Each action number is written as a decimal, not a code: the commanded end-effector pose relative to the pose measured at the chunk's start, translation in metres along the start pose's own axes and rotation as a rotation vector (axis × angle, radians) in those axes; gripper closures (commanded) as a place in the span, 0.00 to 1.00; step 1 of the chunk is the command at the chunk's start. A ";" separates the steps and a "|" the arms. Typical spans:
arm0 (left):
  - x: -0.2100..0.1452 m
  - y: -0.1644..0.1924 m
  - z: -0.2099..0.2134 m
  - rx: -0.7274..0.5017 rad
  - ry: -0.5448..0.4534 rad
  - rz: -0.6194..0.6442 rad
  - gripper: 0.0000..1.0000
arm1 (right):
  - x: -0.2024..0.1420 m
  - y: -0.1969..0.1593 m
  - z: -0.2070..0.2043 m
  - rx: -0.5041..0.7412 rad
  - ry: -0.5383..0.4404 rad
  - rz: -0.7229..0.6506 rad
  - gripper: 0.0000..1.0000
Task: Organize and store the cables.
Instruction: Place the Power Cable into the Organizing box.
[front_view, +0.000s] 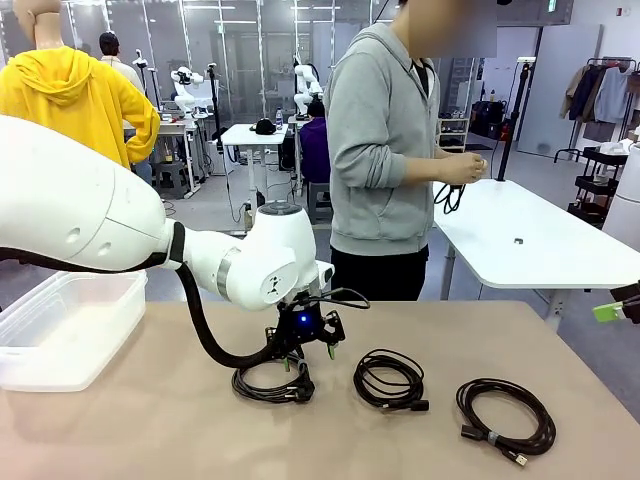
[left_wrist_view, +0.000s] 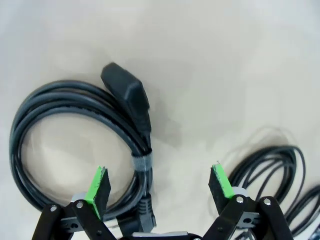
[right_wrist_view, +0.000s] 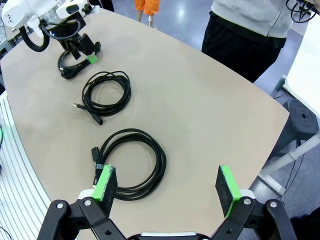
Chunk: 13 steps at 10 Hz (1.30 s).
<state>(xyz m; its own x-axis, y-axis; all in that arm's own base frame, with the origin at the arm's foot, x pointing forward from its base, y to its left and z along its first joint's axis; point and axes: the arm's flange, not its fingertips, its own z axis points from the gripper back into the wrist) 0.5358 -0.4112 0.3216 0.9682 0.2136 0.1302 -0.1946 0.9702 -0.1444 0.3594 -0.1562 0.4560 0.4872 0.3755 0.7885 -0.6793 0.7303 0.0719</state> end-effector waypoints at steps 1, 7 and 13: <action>0.004 -0.001 -0.010 0.042 -0.087 0.056 0.00 | -0.001 -0.002 -0.002 0.004 -0.016 0.018 0.00; 0.009 -0.001 -0.016 0.064 -0.074 0.030 0.00 | -0.001 -0.002 -0.002 0.004 -0.016 0.018 0.00; 0.007 -0.004 -0.018 0.109 -0.033 0.015 1.00 | -0.001 -0.002 -0.002 0.004 -0.016 0.018 0.00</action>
<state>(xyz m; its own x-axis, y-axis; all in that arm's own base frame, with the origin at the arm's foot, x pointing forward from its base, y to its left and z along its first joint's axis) 0.5457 -0.4093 0.3070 0.9584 0.2343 0.1631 -0.2277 0.9720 -0.0583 0.3594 -0.1560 0.4564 0.4869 0.3775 0.7877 -0.6794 0.7305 0.0698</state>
